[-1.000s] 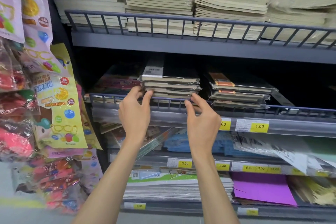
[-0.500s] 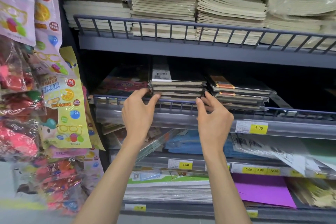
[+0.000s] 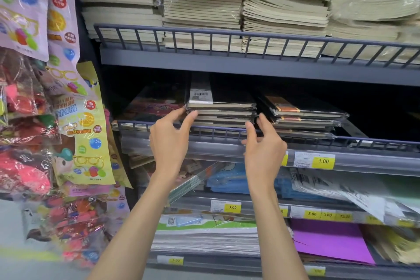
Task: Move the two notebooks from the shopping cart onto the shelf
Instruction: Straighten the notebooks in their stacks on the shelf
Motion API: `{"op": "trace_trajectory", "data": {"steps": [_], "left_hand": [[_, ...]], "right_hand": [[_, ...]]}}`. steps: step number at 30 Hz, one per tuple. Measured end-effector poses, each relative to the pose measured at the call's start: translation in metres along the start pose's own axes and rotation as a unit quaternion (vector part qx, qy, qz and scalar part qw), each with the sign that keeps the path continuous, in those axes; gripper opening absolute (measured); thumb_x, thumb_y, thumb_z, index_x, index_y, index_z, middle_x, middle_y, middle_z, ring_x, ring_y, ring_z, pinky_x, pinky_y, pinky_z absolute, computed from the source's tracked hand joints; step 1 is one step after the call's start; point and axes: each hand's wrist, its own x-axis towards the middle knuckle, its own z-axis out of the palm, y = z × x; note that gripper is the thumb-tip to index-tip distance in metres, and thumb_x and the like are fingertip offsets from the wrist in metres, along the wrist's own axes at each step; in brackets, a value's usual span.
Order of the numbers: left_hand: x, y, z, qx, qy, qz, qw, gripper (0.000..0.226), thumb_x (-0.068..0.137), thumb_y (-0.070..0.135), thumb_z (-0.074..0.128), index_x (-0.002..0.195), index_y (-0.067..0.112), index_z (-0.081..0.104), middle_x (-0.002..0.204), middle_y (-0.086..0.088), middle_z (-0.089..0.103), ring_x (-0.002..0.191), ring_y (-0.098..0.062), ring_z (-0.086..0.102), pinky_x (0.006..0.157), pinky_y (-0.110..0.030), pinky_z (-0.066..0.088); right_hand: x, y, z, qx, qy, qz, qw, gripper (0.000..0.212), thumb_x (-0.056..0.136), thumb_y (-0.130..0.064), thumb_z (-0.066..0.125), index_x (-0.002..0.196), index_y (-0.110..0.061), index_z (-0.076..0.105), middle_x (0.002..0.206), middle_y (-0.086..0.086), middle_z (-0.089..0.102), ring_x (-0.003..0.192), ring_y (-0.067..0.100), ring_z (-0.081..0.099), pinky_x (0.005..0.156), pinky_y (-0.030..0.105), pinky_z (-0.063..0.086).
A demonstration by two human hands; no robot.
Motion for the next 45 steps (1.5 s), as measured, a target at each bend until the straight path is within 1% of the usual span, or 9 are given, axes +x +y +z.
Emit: {"op": "trace_trajectory", "data": {"steps": [2, 6, 16, 20, 25, 31, 34, 41, 45], "left_hand": [[0.003, -0.004, 0.001, 0.011, -0.012, 0.004, 1.000, 0.048, 0.091, 0.052, 0.065, 0.119, 0.015, 0.075, 0.115, 0.001, 0.075, 0.111, -0.013, 0.067, 0.096, -0.033, 0.053], [0.011, -0.004, 0.002, 0.010, -0.029, 0.010, 0.999, 0.030, 0.091, 0.042, 0.070, 0.095, 0.014, 0.079, 0.084, 0.007, 0.075, 0.084, -0.012, 0.071, 0.077, -0.033, 0.056], [0.016, -0.003, 0.004, 0.082, -0.029, 0.002, 0.996, 0.038, 0.095, 0.044, 0.064, 0.065, 0.019, 0.061, 0.058, 0.001, 0.060, 0.064, -0.026, 0.059, 0.053, -0.033, 0.033], [0.018, -0.003, 0.003, 0.112, -0.049, 0.006, 0.993, 0.037, 0.098, 0.039, 0.061, 0.070, 0.016, 0.063, 0.063, -0.002, 0.064, 0.069, -0.029, 0.059, 0.055, -0.032, 0.031], [0.014, -0.005, -0.001, 0.080, -0.062, 0.032, 0.994, 0.019, 0.097, 0.025, 0.065, 0.099, 0.009, 0.076, 0.095, -0.006, 0.078, 0.093, -0.024, 0.072, 0.078, -0.040, 0.057], [0.003, 0.000, 0.003, 0.076, -0.023, 0.028, 0.996, 0.020, 0.097, 0.020, 0.066, 0.108, 0.008, 0.078, 0.097, -0.008, 0.078, 0.095, -0.026, 0.072, 0.081, -0.027, 0.045], [-0.002, -0.001, 0.001, 0.078, -0.006, 0.028, 0.997, 0.024, 0.097, 0.022, 0.066, 0.116, 0.010, 0.075, 0.107, -0.006, 0.077, 0.104, -0.021, 0.071, 0.085, -0.022, 0.042], [-0.001, 0.001, -0.005, 0.032, 0.002, 0.038, 0.999, 0.036, 0.092, 0.035, 0.070, 0.119, 0.012, 0.074, 0.111, 0.001, 0.075, 0.105, -0.010, 0.069, 0.092, -0.024, 0.052], [0.000, 0.009, -0.004, 0.002, 0.046, 0.046, 0.998, 0.033, 0.093, 0.037, 0.070, 0.117, 0.015, 0.075, 0.107, 0.005, 0.075, 0.098, -0.003, 0.067, 0.092, -0.022, 0.053]], "right_hand": [[0.003, 0.000, 0.006, -0.007, 0.005, -0.001, 1.000, 0.048, 0.100, -0.025, 0.062, 0.143, -0.009, 0.054, 0.104, 0.017, 0.073, 0.059, 0.032, 0.069, 0.064, 0.048, 0.059], [0.009, 0.003, 0.013, -0.021, 0.020, -0.005, 1.000, 0.046, 0.097, -0.028, 0.065, 0.138, -0.008, 0.058, 0.123, 0.005, 0.071, 0.055, 0.019, 0.068, 0.066, 0.022, 0.054], [0.009, 0.007, 0.022, -0.016, 0.049, -0.008, 0.999, 0.037, 0.094, -0.028, 0.070, 0.124, -0.007, 0.068, 0.105, 0.002, 0.076, 0.053, 0.019, 0.066, 0.066, 0.028, 0.056], [0.008, 0.005, 0.025, -0.022, 0.055, -0.011, 0.998, 0.036, 0.094, -0.028, 0.070, 0.124, -0.008, 0.068, 0.104, 0.003, 0.076, 0.055, 0.020, 0.067, 0.067, 0.034, 0.059], [0.010, 0.005, 0.025, -0.022, 0.056, -0.006, 0.998, 0.038, 0.095, -0.027, 0.069, 0.127, -0.007, 0.067, 0.112, 0.005, 0.075, 0.065, 0.024, 0.072, 0.072, 0.042, 0.060], [0.009, 0.011, 0.019, -0.027, 0.040, -0.020, 0.999, 0.036, 0.095, -0.025, 0.070, 0.127, -0.008, 0.068, 0.085, 0.006, 0.077, 0.050, 0.023, 0.064, 0.065, 0.022, 0.048], [0.009, 0.013, 0.016, -0.030, 0.030, -0.027, 0.999, 0.037, 0.095, -0.027, 0.070, 0.127, -0.010, 0.068, 0.095, 0.004, 0.078, 0.050, 0.017, 0.064, 0.062, 0.008, 0.047], [0.007, 0.005, 0.009, 0.015, 0.028, -0.010, 0.999, 0.044, 0.096, -0.031, 0.066, 0.135, -0.009, 0.063, 0.120, 0.001, 0.073, 0.058, 0.014, 0.070, 0.068, 0.040, 0.061], [0.004, -0.003, 0.013, 0.068, 0.023, 0.026, 0.997, 0.046, 0.097, -0.027, 0.067, 0.138, -0.009, 0.060, 0.065, -0.031, 0.059, 0.056, 0.008, 0.069, 0.063, 0.037, 0.061]]}}
